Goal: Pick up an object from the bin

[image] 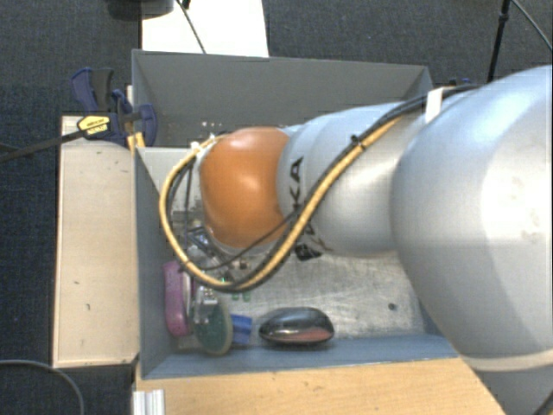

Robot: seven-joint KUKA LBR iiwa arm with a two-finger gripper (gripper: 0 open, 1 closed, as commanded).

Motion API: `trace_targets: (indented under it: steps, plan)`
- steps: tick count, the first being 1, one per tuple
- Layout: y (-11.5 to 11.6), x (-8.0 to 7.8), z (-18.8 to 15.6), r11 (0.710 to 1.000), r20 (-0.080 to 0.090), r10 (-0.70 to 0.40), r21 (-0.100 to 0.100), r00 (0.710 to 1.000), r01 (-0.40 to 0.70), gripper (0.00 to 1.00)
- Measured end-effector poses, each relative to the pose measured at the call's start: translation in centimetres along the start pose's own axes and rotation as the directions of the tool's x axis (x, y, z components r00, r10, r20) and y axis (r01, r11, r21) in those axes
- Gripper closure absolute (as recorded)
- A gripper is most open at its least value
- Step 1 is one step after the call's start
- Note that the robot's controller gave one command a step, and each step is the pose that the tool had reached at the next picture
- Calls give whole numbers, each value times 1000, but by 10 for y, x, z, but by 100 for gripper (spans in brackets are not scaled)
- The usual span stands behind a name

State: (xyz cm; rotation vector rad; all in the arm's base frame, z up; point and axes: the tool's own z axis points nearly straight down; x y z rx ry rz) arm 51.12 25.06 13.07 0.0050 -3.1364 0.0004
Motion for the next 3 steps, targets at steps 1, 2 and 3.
trace_targets:
  steps: [1, 2, 3]
  plan:
    - [-80, 32, 45, 979, 11, -202, 0, 979, 202, 0]
    - [-80, 33, 45, 981, 6, -196, 2, 980, 196, 100]
    - [-135, -13, -160, 832, 14, -555, 7, 832, 554, 100]
